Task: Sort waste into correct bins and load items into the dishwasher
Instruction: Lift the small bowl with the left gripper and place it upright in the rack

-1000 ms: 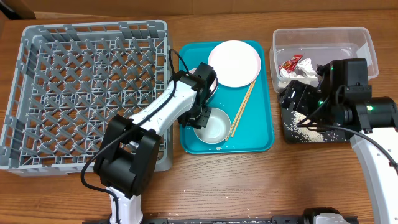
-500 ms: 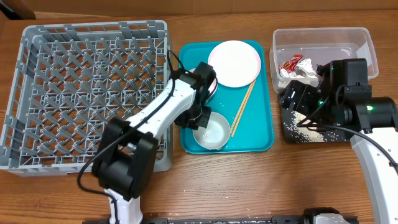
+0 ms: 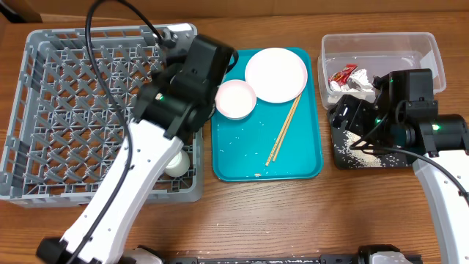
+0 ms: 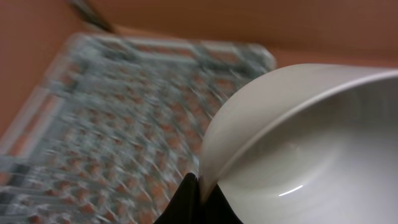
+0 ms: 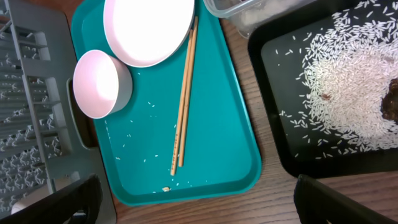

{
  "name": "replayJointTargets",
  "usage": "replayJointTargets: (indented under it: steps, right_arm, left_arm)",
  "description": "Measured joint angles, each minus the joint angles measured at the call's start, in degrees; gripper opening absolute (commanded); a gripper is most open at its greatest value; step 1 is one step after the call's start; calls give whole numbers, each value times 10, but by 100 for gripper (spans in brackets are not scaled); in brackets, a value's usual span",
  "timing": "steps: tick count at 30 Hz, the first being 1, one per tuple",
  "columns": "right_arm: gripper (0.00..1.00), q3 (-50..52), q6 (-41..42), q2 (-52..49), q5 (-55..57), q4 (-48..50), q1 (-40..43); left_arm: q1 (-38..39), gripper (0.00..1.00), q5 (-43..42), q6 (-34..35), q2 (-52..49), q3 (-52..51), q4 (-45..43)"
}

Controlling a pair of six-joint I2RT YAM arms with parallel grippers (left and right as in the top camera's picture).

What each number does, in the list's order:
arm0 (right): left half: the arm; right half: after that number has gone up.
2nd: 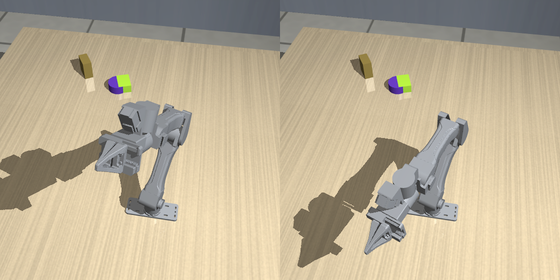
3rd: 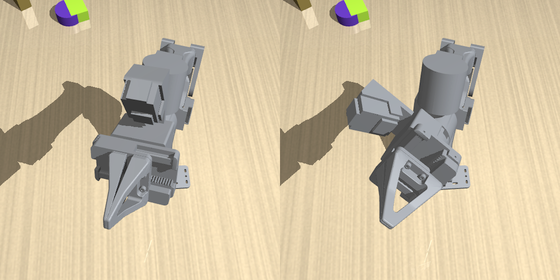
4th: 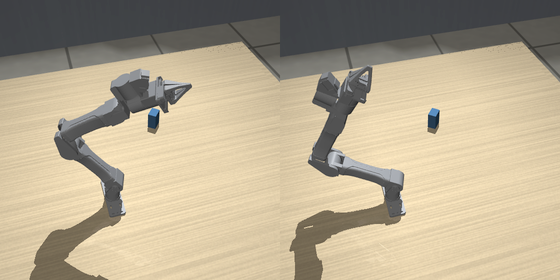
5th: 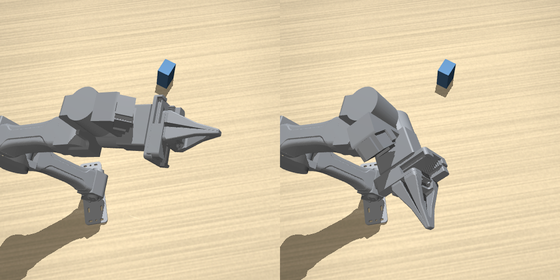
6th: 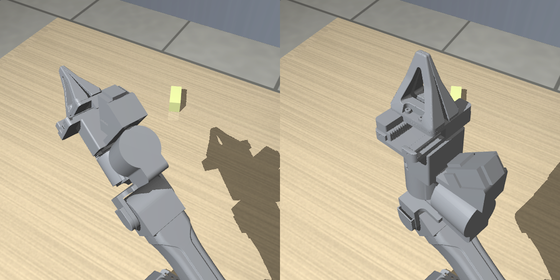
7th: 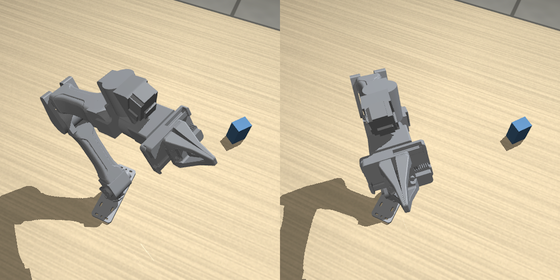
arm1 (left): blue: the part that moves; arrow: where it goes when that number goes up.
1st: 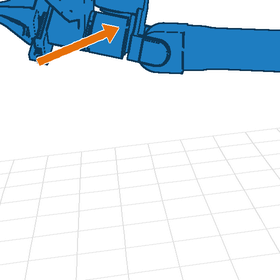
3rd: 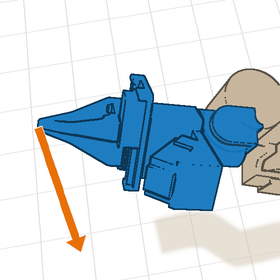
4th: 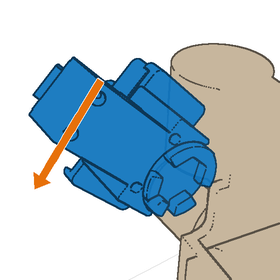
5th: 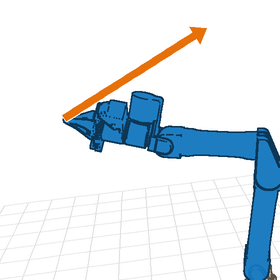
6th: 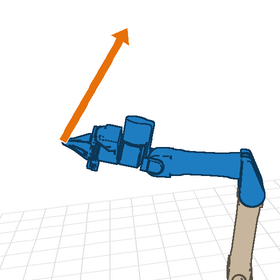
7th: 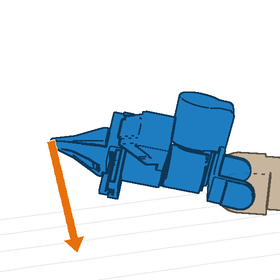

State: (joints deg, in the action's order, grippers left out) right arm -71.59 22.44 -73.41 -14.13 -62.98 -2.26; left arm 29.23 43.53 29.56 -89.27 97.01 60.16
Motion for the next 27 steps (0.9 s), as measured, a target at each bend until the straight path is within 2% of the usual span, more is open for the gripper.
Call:
replayJointTargets:
  steps: [7,11,16,21,27]
  right_arm:
    - [100,0,0,0,0,0,0]
    - [100,0,0,0,0,0,0]
    - [100,0,0,0,0,0,0]
    - [100,0,0,0,0,0,0]
    - [100,0,0,0,0,0,0]
  left_arm:
    - [-5,4,269,14,-102,0,-122]
    - [-23,4,367,-29,-170,0,-209]
    - [-64,4,415,-115,-244,-1,-314]
    - [-104,4,424,-190,-281,-2,-387]
    - [-112,4,400,-226,-296,-2,-438]
